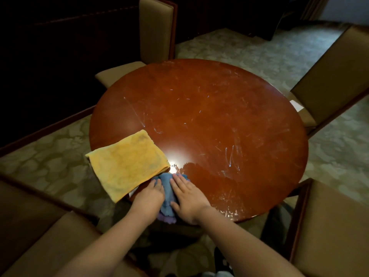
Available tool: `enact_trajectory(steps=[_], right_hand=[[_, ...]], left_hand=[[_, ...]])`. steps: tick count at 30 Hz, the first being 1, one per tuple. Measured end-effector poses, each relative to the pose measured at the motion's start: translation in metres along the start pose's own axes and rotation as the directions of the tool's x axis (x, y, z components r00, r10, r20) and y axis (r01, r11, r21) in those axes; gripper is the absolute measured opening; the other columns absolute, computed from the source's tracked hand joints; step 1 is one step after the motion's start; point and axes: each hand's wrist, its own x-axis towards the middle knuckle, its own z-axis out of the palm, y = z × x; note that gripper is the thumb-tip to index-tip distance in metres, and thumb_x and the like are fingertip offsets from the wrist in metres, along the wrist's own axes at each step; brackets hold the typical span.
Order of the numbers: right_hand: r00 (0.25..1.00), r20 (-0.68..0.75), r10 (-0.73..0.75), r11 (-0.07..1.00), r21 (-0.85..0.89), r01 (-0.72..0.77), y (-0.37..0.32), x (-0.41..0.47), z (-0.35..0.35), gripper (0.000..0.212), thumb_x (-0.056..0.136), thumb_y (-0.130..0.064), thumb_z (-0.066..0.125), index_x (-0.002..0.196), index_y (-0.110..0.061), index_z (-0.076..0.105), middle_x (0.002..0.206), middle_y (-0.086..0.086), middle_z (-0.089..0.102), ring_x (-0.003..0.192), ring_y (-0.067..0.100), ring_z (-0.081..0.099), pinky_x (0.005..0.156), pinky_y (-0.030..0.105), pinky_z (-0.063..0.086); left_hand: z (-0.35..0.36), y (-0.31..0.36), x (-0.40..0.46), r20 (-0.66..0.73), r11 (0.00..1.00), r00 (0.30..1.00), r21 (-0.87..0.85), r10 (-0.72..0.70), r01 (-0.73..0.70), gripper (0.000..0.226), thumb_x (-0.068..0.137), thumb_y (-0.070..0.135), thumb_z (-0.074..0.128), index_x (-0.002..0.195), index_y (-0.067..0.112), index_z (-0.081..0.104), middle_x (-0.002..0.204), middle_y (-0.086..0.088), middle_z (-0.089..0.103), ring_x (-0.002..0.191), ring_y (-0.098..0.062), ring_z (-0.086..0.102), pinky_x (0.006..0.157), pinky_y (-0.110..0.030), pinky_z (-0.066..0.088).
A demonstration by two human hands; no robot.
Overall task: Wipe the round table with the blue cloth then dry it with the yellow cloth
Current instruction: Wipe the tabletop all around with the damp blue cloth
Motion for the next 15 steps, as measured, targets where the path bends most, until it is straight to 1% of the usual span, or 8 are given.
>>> enact_trajectory(steps=[1, 3, 4, 6, 9, 12, 13, 15], right_hand=[[1.0, -0.002, 0.005, 1.0, 0.012, -0.005, 0.002, -0.005, 0.0, 0.072, 0.098, -0.05, 0.022, 0.151, -0.013, -0.008, 0.157, 0.003, -0.017, 0.144, 0.014, -0.016, 0.116, 0.03, -0.007], [1.0, -0.02, 0.001, 1.0, 0.021, -0.001, 0.008, -0.018, 0.005, 0.08, 0.085, -0.061, 0.005, 0.149, -0.015, -0.012, 0.155, 0.0, -0.019, 0.139, 0.01, -0.021, 0.115, 0.028, -0.009], [1.0, -0.03, 0.002, 1.0, 0.024, -0.002, 0.014, -0.025, 0.006, 0.084, 0.078, -0.063, -0.002, 0.147, -0.016, -0.015, 0.153, -0.001, -0.02, 0.137, 0.009, -0.022, 0.113, 0.027, -0.011], [0.999, -0.037, 0.023, 1.0, 0.013, -0.023, 0.028, -0.031, 0.004, 0.086, 0.072, -0.062, -0.009, 0.144, -0.016, -0.018, 0.15, -0.003, -0.023, 0.136, 0.009, -0.024, 0.111, 0.026, -0.014], [0.992, -0.065, 0.105, 0.994, 0.012, -0.104, 0.06, -0.024, -0.008, 0.091, 0.072, -0.059, -0.01, 0.149, -0.011, -0.011, 0.146, -0.002, -0.025, 0.141, 0.011, -0.018, 0.111, 0.025, -0.013], [0.985, -0.063, 0.159, 0.987, 0.011, -0.158, 0.074, -0.028, -0.012, 0.074, 0.091, -0.049, 0.009, 0.15, -0.007, -0.008, 0.154, 0.001, -0.018, 0.144, 0.014, -0.013, 0.111, 0.023, -0.012], [0.983, -0.074, 0.166, 0.986, 0.032, -0.164, 0.074, -0.035, -0.009, 0.075, 0.09, -0.049, 0.007, 0.15, -0.007, -0.007, 0.152, 0.0, -0.019, 0.145, 0.016, -0.014, 0.11, 0.023, -0.013], [0.982, -0.108, 0.156, 0.987, 0.055, -0.15, 0.073, -0.054, 0.0, 0.088, 0.076, -0.054, -0.004, 0.15, -0.007, -0.006, 0.146, -0.002, -0.023, 0.143, 0.015, -0.016, 0.109, 0.023, -0.017]], left_hand=[[-0.002, 0.001, 0.0, 0.006, 1.0, 1.0, -0.017, -0.001, 0.001, 0.058, 0.1, 0.014, 0.034, 0.148, -0.007, 0.01, 0.156, -0.024, 0.012, 0.145, -0.032, 0.011, 0.119, -0.036, 0.005], [-0.006, 0.006, 0.0, 0.014, 0.997, 1.0, -0.076, 0.008, -0.007, 0.06, 0.1, 0.016, 0.037, 0.149, -0.003, 0.008, 0.158, -0.02, 0.006, 0.146, -0.03, 0.008, 0.119, -0.033, 0.007], [-0.009, 0.009, 0.002, 0.007, 0.995, 1.0, -0.103, 0.02, -0.019, 0.061, 0.1, 0.016, 0.037, 0.15, 0.0, 0.007, 0.158, -0.018, 0.004, 0.146, -0.029, 0.007, 0.118, -0.031, 0.007], [-0.019, 0.013, 0.007, -0.055, 0.987, 0.998, -0.16, 0.027, -0.035, 0.059, 0.099, 0.013, 0.036, 0.15, 0.003, 0.009, 0.159, -0.014, 0.004, 0.147, -0.026, 0.006, 0.116, -0.027, 0.007], [-0.036, 0.021, 0.033, -0.137, 0.972, 0.991, -0.234, -0.001, -0.031, 0.057, 0.097, 0.011, 0.039, 0.149, 0.004, 0.017, 0.158, -0.013, 0.011, 0.146, -0.024, 0.01, 0.115, -0.026, 0.011], [-0.049, 0.037, 0.043, -0.147, 0.978, 0.989, -0.207, 0.005, -0.035, 0.056, 0.098, 0.012, 0.039, 0.148, 0.0, 0.018, 0.156, -0.018, 0.014, 0.145, -0.029, 0.013, 0.115, -0.03, 0.016], [-0.05, 0.044, 0.042, -0.141, 0.983, 0.99, -0.178, 0.028, -0.053, 0.056, 0.099, 0.012, 0.037, 0.148, -0.002, 0.015, 0.156, -0.02, 0.012, 0.145, -0.031, 0.011, 0.116, -0.031, 0.013], [-0.053, 0.057, 0.034, -0.115, 0.988, 0.988, -0.105, 0.103, -0.115, 0.057, 0.1, 0.014, 0.034, 0.148, -0.005, 0.008, 0.156, -0.023, 0.008, 0.145, -0.033, 0.006, 0.117, -0.033, 0.005]])
